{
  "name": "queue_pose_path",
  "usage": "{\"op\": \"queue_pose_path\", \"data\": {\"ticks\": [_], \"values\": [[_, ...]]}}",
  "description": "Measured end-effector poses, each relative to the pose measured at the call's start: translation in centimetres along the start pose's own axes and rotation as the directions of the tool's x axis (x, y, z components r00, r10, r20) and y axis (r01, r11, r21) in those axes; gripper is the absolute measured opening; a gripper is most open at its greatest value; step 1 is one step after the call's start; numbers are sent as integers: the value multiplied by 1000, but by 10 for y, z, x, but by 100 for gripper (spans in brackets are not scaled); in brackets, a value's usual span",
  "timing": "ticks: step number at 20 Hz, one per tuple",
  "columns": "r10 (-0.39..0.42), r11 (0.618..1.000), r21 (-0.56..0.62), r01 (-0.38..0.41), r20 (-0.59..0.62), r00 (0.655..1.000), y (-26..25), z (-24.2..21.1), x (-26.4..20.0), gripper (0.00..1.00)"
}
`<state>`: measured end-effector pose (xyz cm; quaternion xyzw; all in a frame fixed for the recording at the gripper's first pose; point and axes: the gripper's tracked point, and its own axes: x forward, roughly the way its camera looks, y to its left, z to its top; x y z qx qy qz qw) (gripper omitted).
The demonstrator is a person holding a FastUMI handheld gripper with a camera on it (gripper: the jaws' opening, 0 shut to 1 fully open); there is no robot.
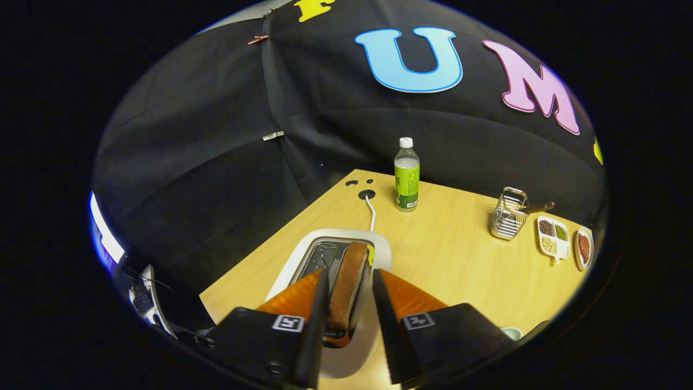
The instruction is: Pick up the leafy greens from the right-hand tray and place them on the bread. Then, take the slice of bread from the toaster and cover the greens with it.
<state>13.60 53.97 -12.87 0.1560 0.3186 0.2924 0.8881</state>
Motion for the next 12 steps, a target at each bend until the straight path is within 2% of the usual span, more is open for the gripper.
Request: {"op": "queue_pose_path", "data": {"ticks": [2, 3, 6, 12], "values": [[-6, 1000, 21, 6, -12, 1000, 4, -3, 1, 22], [-19, 1000, 16, 19, -9, 1000, 2, -1, 0, 18], [-23, 1000, 5, 23, 2, 1000, 5, 0, -7, 13], [2, 1000, 27, -6, 143, 990, 7, 59, -52, 13]]}}
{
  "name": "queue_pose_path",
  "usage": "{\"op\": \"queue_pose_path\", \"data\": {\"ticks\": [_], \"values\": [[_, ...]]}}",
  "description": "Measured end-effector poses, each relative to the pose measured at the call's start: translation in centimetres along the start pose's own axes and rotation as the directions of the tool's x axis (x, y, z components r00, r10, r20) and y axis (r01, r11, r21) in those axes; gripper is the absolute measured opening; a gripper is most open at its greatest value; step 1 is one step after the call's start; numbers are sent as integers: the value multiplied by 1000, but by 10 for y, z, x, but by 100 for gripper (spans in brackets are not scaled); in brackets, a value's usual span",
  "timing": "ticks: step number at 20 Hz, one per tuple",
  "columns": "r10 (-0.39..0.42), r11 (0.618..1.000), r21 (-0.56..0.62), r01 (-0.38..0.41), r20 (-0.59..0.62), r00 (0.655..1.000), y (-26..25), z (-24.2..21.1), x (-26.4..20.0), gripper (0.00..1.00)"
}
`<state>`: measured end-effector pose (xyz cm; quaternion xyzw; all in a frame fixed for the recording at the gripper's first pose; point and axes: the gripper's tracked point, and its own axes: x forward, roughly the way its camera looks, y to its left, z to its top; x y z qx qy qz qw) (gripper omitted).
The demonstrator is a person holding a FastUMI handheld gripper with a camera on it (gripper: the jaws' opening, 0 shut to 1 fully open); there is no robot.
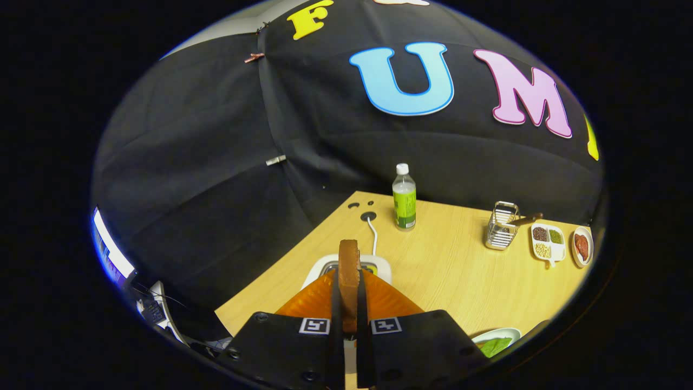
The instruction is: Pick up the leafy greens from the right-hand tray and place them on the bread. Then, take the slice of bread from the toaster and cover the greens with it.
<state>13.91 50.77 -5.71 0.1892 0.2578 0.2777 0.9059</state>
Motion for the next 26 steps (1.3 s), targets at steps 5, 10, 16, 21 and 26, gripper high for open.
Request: {"op": "queue_pose_path", "data": {"ticks": [5, 10, 16, 21, 26], "values": [[28, 999, -20, -27, 80, 996, -15, 48, -51, 13], [10, 999, -49, -4, 124, 992, -54, 66, -114, 13], [-126, 991, -21, 129, 115, 985, -136, 34, -178, 13], [-247, 967, 68, 244, 51, 968, -195, -34, -203, 13], [-261, 933, 235, 272, -80, 962, -217, -125, -187, 13]]}}
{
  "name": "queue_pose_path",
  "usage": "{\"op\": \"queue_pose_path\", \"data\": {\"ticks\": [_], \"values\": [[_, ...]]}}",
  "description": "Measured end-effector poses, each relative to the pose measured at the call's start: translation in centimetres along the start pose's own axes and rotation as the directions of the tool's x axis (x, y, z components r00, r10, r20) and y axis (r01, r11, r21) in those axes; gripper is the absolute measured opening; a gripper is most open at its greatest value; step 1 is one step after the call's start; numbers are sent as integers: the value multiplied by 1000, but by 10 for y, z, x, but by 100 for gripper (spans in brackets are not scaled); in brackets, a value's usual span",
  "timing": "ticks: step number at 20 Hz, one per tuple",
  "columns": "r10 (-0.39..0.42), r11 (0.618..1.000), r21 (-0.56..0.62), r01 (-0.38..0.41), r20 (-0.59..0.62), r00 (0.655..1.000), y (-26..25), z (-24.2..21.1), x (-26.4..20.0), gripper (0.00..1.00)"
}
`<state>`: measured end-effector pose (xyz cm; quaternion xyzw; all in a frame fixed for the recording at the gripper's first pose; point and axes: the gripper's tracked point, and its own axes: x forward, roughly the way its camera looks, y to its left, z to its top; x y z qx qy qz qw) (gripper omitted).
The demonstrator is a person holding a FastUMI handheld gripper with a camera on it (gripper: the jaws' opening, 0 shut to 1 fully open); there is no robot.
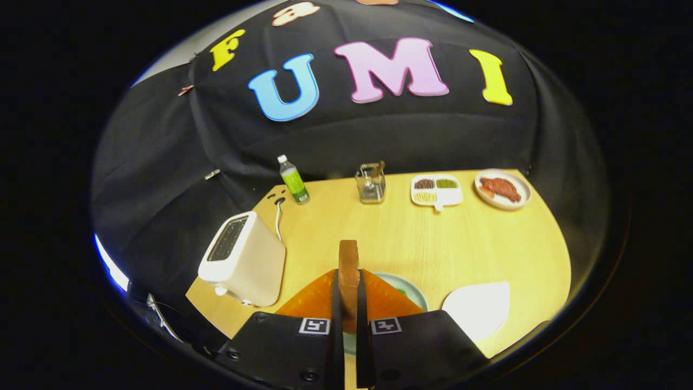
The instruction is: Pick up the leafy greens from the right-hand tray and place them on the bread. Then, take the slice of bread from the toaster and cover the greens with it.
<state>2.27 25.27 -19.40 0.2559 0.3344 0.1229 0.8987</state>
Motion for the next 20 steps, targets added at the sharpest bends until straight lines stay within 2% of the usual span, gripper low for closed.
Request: {"op": "queue_pose_path", "data": {"ticks": [4, 7, 10, 12, 15, 19, 20], "values": [[37, 987, 155, -34, -19, 999, 1, -25, 25, 13], [63, 950, 309, -56, -14, 998, -2, -37, 45, 13], [63, 916, 400, -40, -45, 997, -13, -59, 62, 13], [32, 914, 406, -5, -59, 998, -29, -68, 72, 13], [-19, 935, 349, 57, -113, 993, -49, -85, 82, 13], [-49, 962, 261, 82, -130, 990, -56, -95, 88, 13], [-60, 968, 233, 90, -131, 990, -57, -96, 87, 16]]}}
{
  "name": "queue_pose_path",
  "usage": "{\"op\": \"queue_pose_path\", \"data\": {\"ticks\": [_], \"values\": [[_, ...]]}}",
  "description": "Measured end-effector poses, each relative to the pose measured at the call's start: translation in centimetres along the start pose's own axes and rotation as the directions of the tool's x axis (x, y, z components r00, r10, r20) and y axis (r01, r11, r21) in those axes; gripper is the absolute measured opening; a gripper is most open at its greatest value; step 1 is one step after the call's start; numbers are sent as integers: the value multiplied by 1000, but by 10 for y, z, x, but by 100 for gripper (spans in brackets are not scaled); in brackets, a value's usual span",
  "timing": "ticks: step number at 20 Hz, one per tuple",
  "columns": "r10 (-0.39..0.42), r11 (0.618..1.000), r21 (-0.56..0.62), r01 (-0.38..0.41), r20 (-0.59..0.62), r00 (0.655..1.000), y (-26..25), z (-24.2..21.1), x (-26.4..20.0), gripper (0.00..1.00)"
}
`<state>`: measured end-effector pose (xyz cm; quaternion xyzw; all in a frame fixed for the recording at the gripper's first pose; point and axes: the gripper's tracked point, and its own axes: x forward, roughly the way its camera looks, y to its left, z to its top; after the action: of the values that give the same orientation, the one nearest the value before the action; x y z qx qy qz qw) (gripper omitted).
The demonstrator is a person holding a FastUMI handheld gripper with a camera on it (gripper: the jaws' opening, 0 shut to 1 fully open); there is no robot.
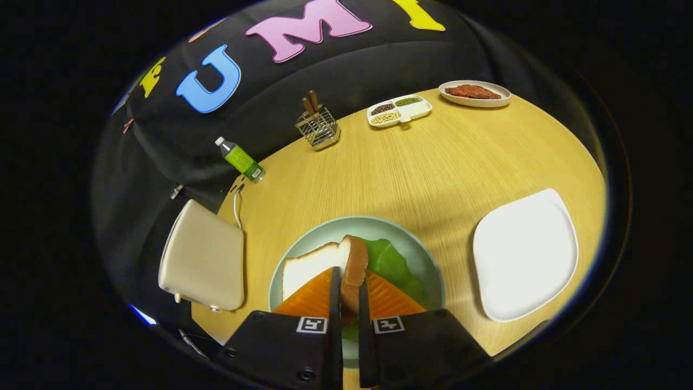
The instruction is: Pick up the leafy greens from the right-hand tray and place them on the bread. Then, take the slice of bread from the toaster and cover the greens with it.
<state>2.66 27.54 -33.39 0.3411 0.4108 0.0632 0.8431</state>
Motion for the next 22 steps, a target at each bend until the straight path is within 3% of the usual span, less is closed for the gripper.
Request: {"op": "queue_pose_path", "data": {"ticks": [1, 3, 5, 6, 10, 16, 22], "values": [[-22, 999, -32, 22, 4, 1000, -4, 1, 0, 17], [-101, 989, -104, 103, 17, 995, -20, 2, -1, 37], [-129, 980, -149, 132, 31, 991, -23, 5, -4, 62], [-137, 976, -167, 141, 37, 990, -25, 8, -6, 80], [-141, 973, -173, 150, 63, 988, -23, 20, -18, 98], [-100, 973, -188, 132, 171, 980, -25, 71, -60, 99], [-21, 914, -370, 165, 363, 932, -11, 147, -141, 99]]}}
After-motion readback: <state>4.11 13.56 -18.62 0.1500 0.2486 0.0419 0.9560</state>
